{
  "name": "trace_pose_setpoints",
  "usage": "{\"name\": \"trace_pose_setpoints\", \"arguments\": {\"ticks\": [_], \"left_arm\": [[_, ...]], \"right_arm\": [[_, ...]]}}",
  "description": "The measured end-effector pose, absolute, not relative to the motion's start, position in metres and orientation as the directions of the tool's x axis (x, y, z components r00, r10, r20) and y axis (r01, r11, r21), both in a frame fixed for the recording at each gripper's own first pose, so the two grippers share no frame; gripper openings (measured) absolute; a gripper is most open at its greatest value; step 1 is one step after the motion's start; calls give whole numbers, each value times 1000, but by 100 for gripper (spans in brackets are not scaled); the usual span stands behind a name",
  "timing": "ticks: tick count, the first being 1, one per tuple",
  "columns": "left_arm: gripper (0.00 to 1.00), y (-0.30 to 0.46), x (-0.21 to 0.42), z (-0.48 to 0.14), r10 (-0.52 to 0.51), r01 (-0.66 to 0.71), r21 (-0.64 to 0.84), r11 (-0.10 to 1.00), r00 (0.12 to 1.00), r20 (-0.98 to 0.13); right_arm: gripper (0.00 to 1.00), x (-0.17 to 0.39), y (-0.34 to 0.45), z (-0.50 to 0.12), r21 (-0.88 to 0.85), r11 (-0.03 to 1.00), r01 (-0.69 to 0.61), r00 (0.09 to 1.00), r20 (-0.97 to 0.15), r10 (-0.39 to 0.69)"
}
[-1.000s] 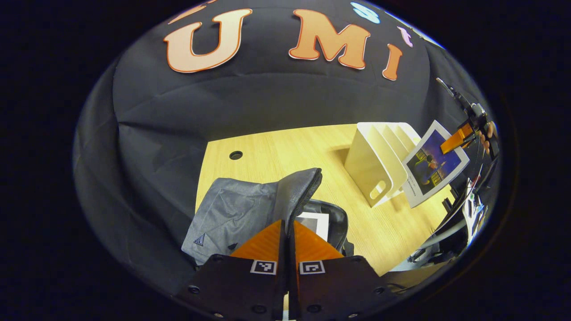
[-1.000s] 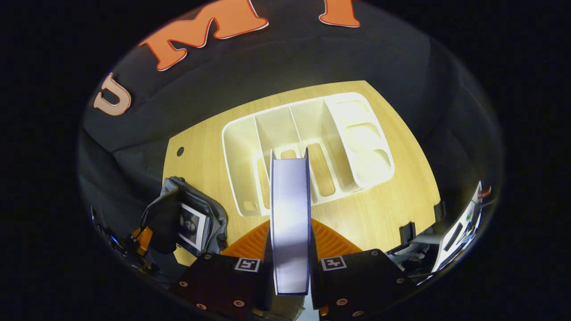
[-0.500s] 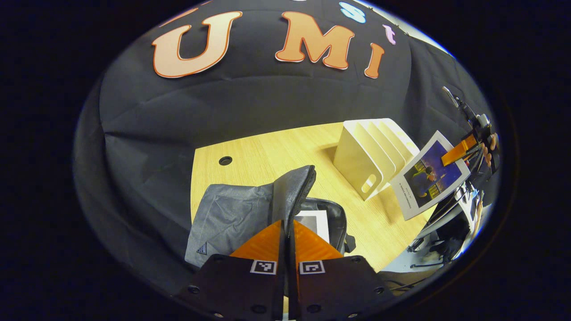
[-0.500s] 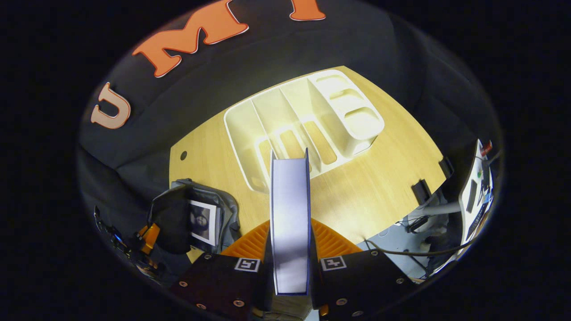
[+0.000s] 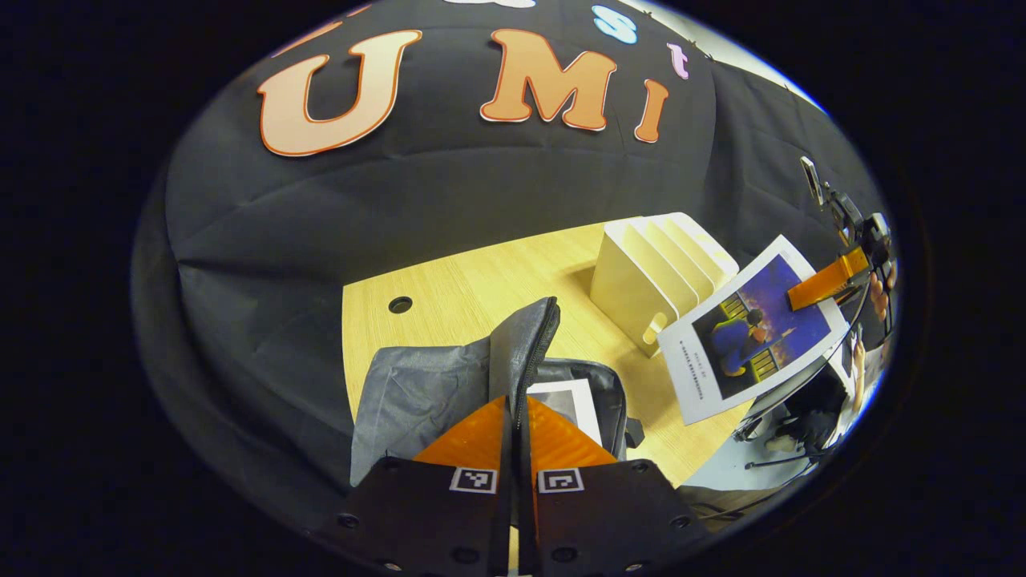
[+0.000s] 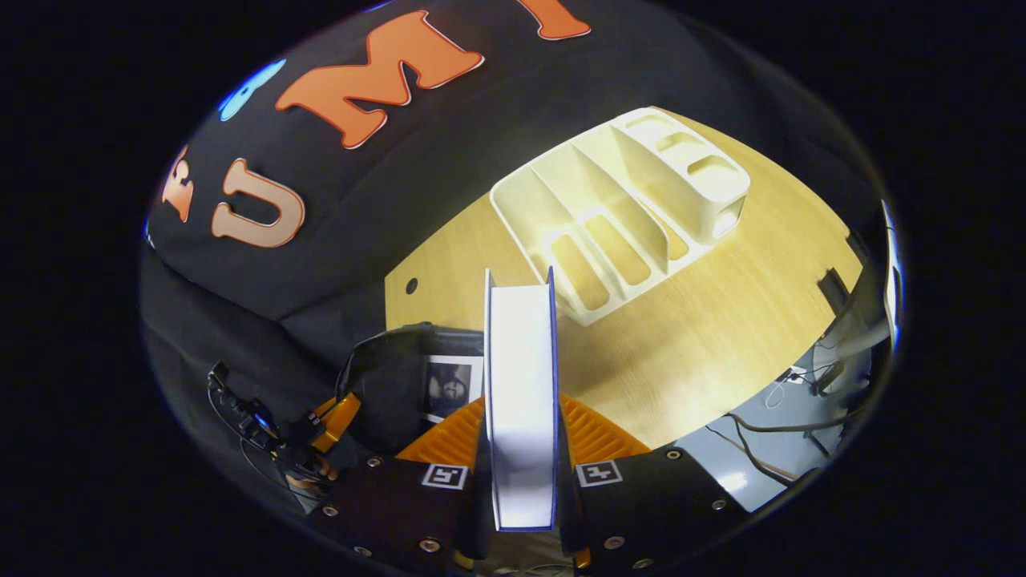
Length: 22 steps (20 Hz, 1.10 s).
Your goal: Open the schoolbag, grab two books from the bookshelf and put them into the schoolbag.
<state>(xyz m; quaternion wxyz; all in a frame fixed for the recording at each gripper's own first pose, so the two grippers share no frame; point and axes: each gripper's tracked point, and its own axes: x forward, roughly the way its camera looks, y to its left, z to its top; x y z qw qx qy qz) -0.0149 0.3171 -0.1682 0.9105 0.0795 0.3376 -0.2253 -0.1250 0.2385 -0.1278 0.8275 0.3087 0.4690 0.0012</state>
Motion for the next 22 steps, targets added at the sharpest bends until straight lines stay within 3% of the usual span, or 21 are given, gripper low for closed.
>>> {"name": "trace_pose_setpoints", "arguments": {"ticks": [7, 14, 22], "left_arm": [[5, 324, -4, -156, -333, 417, -14, 909, 707, -624], [4, 322, 0, -149, -346, 397, -48, 917, 728, -592], [4, 316, -1, -144, -357, 391, -58, 919, 760, -543]], "right_arm": [[34, -98, 279, -127, 650, 711, 267, 639, -672, 374], [33, -80, 345, -147, 737, 648, 193, 627, -600, 496], [33, -63, 390, -183, 779, 613, 131, 628, -544, 557]]}}
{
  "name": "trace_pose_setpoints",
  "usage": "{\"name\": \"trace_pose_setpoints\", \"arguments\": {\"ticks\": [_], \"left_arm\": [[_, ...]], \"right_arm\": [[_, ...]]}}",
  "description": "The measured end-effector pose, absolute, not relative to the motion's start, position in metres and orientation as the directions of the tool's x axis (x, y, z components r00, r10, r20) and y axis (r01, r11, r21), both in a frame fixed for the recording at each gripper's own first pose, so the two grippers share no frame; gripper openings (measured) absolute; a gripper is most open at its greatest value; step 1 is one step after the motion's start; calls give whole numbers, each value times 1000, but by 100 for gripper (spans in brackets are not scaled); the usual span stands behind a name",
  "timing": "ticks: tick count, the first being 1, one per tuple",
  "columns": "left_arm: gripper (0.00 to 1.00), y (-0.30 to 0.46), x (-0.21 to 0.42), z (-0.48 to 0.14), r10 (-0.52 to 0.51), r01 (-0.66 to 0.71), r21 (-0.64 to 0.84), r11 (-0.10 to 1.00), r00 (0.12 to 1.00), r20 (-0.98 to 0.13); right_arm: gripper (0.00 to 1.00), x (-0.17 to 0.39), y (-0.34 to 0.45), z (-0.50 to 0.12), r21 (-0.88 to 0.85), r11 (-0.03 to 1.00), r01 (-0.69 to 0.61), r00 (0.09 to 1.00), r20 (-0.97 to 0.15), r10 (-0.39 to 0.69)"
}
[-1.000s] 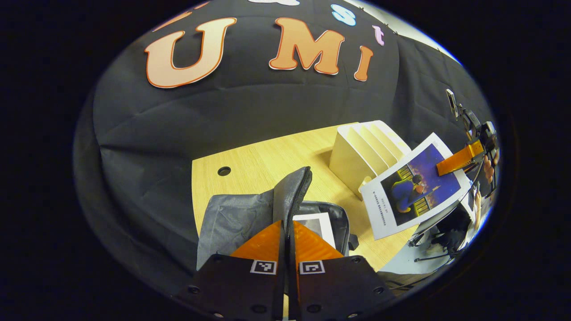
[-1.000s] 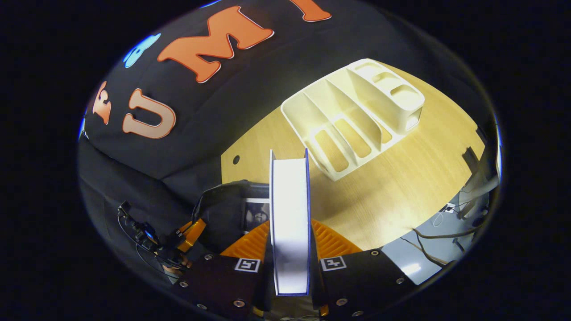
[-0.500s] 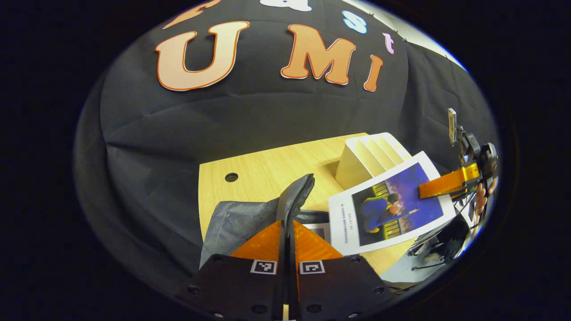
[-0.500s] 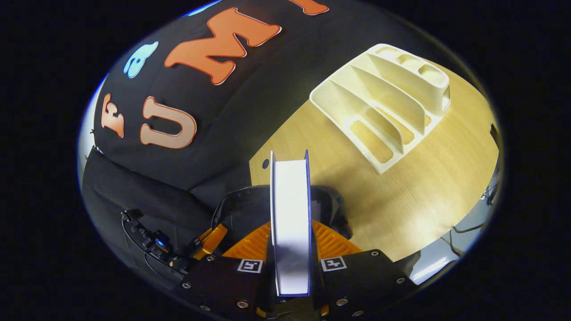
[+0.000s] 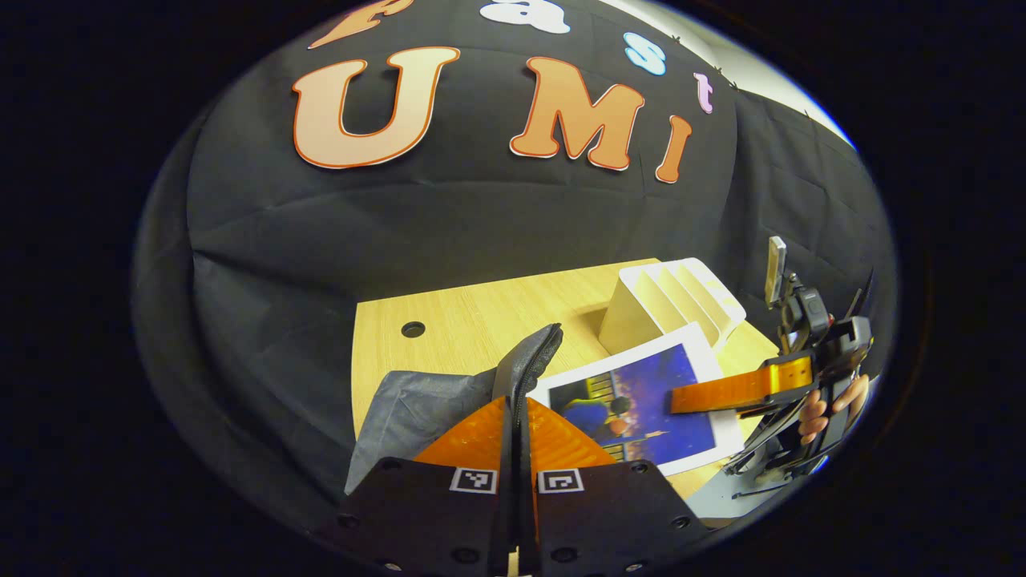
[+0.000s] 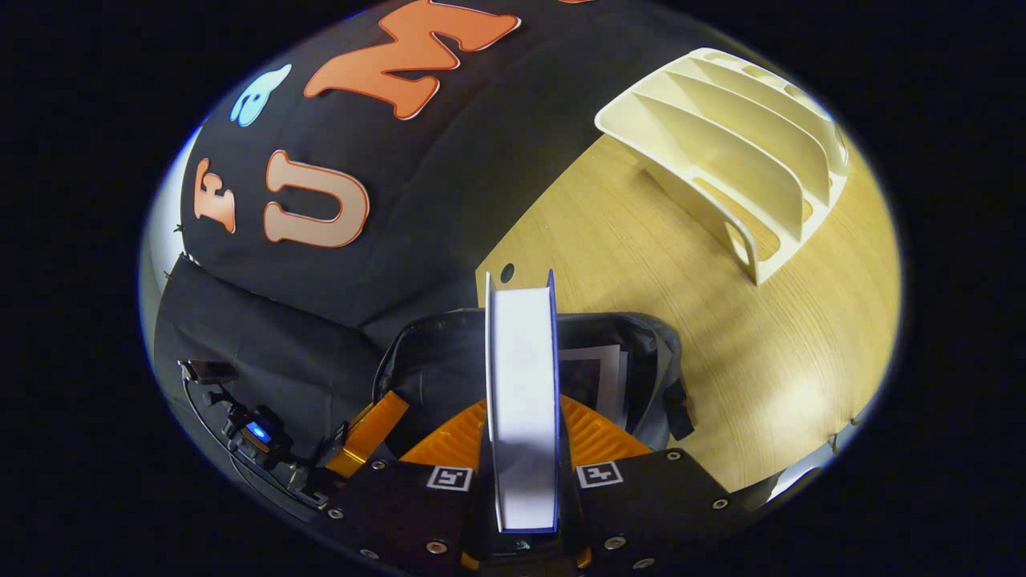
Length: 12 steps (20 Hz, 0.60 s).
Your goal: Open the schoolbag, grab two books from the bookshelf and put them into the schoolbag.
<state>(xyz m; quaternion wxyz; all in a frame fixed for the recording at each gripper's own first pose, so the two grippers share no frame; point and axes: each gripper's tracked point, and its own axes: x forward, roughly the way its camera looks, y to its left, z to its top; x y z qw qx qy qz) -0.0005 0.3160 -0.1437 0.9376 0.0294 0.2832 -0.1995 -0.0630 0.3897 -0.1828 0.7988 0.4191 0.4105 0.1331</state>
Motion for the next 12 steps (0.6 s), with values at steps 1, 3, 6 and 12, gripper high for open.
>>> {"name": "trace_pose_setpoints", "arguments": {"ticks": [1, 3, 6, 12], "left_arm": [[5, 314, -1, -143, -362, 394, -58, 917, 765, -533], [5, 310, -2, -140, -371, 402, -54, 914, 772, -516], [4, 303, -2, -138, -387, 417, -61, 907, 765, -515], [5, 284, -10, -131, -412, 450, -44, 892, 768, -490]], "right_arm": [[33, -59, 396, -189, 781, 611, 129, 628, -541, 560], [33, -56, 407, -200, 792, 596, 132, 629, -532, 567], [33, -50, 415, -214, 821, 546, 167, 630, -515, 582], [33, -44, 433, -230, 848, 503, 166, 639, -481, 600]]}}
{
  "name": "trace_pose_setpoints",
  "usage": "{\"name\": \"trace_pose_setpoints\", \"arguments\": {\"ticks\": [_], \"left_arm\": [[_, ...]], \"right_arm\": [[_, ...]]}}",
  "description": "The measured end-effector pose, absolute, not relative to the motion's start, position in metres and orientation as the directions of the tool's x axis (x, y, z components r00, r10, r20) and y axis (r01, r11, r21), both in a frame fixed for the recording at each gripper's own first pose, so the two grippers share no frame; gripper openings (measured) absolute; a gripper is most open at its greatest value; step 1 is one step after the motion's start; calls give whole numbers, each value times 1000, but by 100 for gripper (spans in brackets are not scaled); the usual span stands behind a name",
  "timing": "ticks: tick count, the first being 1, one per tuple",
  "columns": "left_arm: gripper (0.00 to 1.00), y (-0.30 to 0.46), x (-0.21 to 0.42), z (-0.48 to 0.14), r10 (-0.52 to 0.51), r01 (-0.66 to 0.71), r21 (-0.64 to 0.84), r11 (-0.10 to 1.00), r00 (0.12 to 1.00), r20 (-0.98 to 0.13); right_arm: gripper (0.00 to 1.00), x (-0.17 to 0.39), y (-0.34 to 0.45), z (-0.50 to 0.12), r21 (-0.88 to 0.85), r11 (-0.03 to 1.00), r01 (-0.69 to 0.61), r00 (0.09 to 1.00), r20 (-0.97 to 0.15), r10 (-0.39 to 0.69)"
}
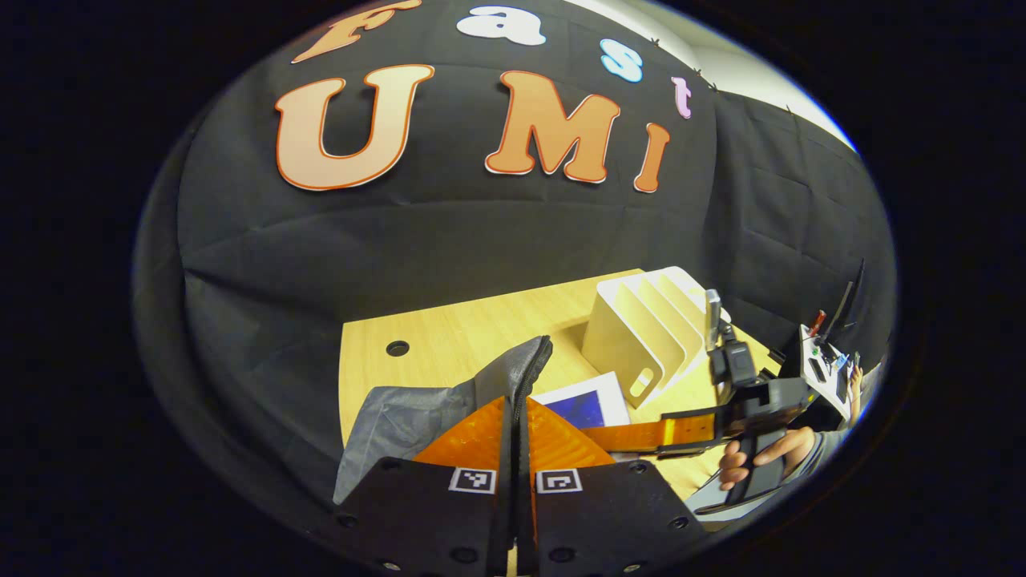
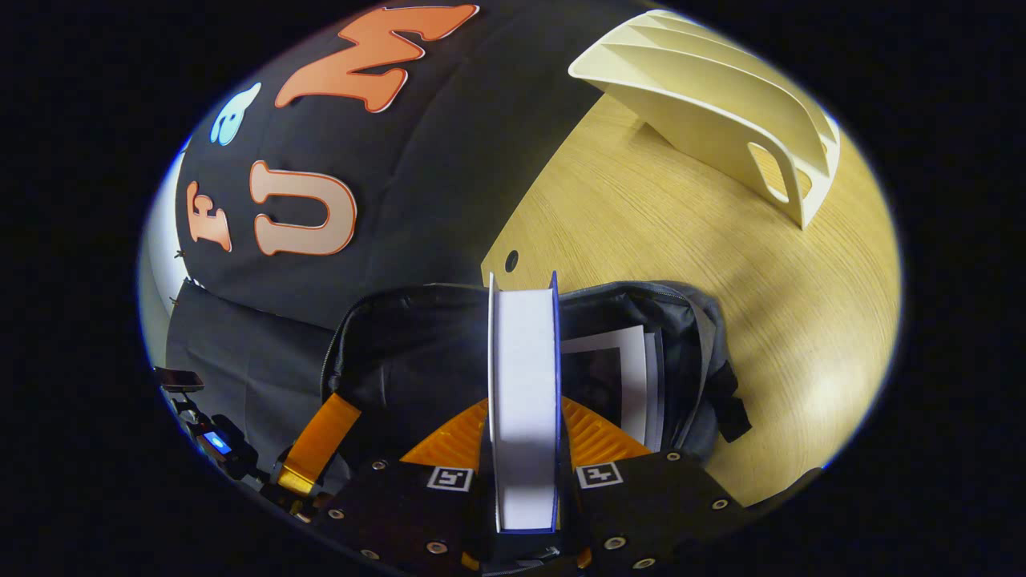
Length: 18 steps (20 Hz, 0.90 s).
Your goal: Open the schoolbag, grab two books from the bookshelf and put them into the schoolbag.
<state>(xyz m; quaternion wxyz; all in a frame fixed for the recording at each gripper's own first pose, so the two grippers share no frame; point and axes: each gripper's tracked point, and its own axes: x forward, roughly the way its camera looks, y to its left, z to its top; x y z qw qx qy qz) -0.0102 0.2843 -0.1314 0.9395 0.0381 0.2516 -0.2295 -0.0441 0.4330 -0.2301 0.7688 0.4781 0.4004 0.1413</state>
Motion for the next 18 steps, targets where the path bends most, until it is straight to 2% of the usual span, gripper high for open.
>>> {"name": "trace_pose_setpoints", "arguments": {"ticks": [9, 10, 11, 12, 13, 14, 15, 16, 17, 18], "left_arm": [[4, 265, -18, -125, -438, 487, -23, 873, 761, -478], [4, 265, -18, -127, -439, 488, -27, 873, 758, -483], [4, 265, -19, -129, -438, 488, -24, 873, 759, -482], [4, 267, -19, -130, -424, 481, -8, 877, 765, -484], [5, 271, -16, -131, -406, 466, 5, 885, 774, -486], [4, 273, -15, -134, -391, 450, 4, 893, 780, -489], [5, 270, -18, -137, -389, 442, -11, 897, 778, -494], [5, 266, -22, -138, -391, 437, -28, 899, 773, -499], [8, 260, -25, -140, -396, 436, -40, 899, 771, -499], [9, 254, -27, -141, -394, 433, -39, 900, 774, -496]], "right_arm": [[33, -28, 473, -257, 856, 490, 164, 609, -478, 633], [24, -26, 472, -260, 844, 509, 172, 602, -499, 624], [37, -27, 470, -264, 816, 550, 175, 594, -534, 602], [41, -26, 462, -270, 778, 605, 171, 590, -573, 569], [50, -28, 455, -275, 743, 649, 162, 579, -604, 547], [53, -31, 448, -274, 723, 673, 155, 565, -624, 540], [62, -33, 442, -270, 709, 688, 153, 557, -637, 533], [83, -34, 434, -268, 703, 697, 145, 554, -641, 531], [71, -37, 424, -264, 696, 704, 142, 552, -646, 527], [73, -38, 415, -258, 701, 701, 131, 563, -635, 529]]}}
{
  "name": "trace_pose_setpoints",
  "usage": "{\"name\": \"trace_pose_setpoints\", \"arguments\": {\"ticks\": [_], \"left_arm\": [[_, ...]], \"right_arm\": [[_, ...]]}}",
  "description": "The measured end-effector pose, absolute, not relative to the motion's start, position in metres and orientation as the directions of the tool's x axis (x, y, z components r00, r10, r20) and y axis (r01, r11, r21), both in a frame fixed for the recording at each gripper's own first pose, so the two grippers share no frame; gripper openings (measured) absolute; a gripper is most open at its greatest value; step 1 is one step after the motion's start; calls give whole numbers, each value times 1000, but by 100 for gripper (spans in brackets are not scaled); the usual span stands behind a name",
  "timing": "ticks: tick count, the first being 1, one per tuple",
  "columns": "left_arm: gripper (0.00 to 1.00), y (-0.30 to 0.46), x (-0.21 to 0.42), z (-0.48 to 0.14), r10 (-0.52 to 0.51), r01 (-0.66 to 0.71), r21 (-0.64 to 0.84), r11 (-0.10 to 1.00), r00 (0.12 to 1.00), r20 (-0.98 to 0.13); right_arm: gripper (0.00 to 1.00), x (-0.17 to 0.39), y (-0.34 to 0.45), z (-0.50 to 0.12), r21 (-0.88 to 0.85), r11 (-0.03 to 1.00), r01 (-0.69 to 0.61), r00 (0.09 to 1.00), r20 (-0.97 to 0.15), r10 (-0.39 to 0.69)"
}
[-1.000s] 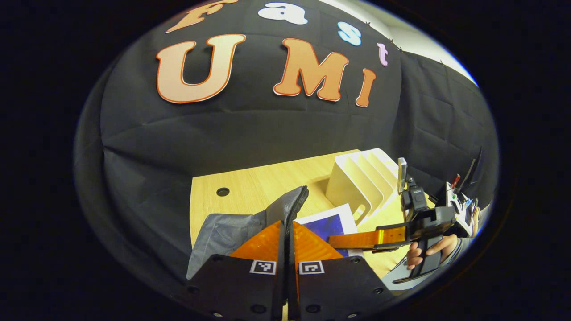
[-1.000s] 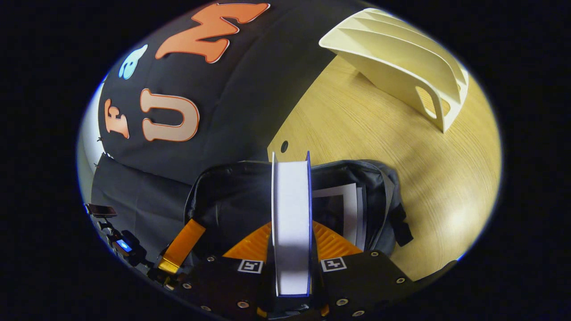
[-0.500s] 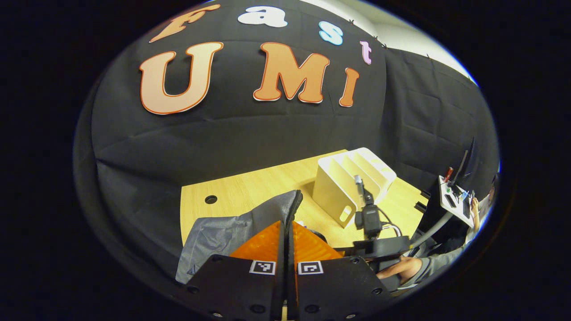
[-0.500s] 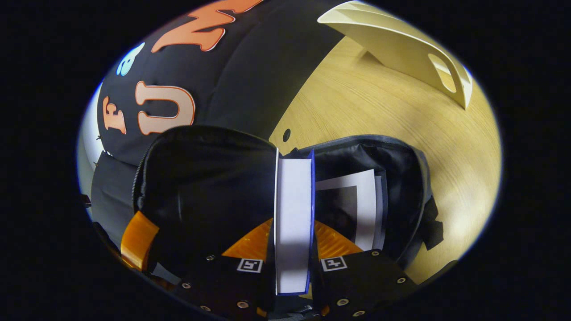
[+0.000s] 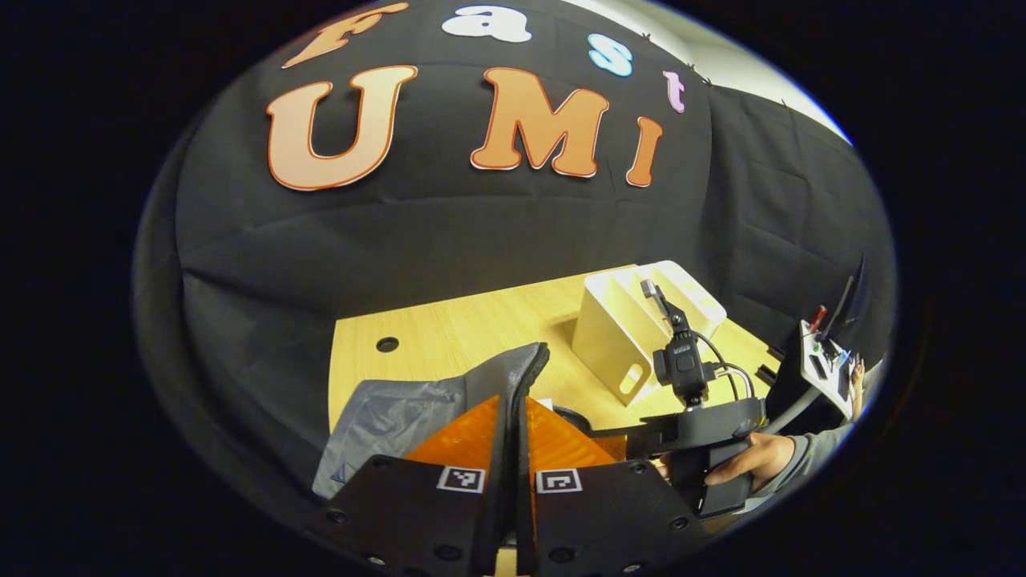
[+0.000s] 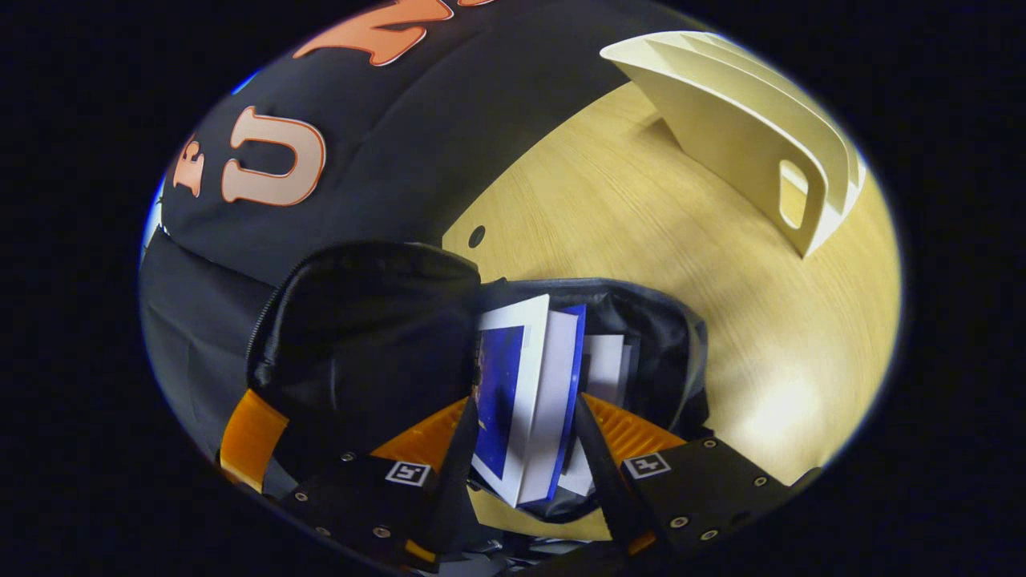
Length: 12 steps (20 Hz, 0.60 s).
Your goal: Open the schoolbag, grab two books from the bookshelf and put them into the schoolbag.
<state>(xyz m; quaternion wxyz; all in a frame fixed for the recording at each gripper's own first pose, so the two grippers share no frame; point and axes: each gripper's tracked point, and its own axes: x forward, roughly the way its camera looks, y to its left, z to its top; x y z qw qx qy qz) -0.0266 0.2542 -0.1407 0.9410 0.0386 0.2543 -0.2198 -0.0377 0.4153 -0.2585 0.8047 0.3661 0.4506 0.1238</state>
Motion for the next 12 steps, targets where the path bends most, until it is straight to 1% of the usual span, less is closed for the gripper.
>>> {"name": "trace_pose_setpoints", "arguments": {"ticks": [1, 3, 4, 5, 6, 7, 8, 9, 10, 12], "left_arm": [[14, 250, -30, -142, -390, 429, -38, 903, 777, -494], [18, 240, -37, -145, -374, 411, -37, 911, 785, -493], [18, 236, -39, -145, -364, 398, -41, 917, 788, -496], [20, 229, -39, -144, -363, 389, -52, 920, 792, -491], [22, 224, -41, -143, -355, 376, -58, 925, 796, -491], [23, 219, -43, -145, -349, 367, -64, 928, 798, -491], [24, 213, -43, -144, -341, 357, -65, 932, 802, -491], [26, 205, -43, -143, -339, 350, -72, 934, 804, -488], [30, 197, -44, -141, -336, 341, -79, 937, 810, -481], [52, 177, -44, -134, -339, 333, -97, 938, 821, -459]], "right_arm": [[75, -39, 404, -254, 699, 704, 128, 568, -633, 526], [76, -40, 378, -249, 665, 739, 112, 575, -650, 497], [77, -40, 364, -245, 643, 761, 90, 585, -652, 482], [80, -42, 351, -243, 619, 783, 68, 589, -658, 469], [81, -41, 339, -237, 602, 797, 45, 600, -654, 460], [70, -40, 327, -232, 588, 808, 32, 613, -651, 449], [83, -37, 316, -224, 585, 811, 24, 626, -641, 444], [84, -33, 304, -215, 581, 813, 19, 641, -631, 436], [84, -30, 293, -206, 576, 818, 8, 659, -618, 429], [89, -26, 266, -190, 545, 838, -18, 696, -595, 402]]}}
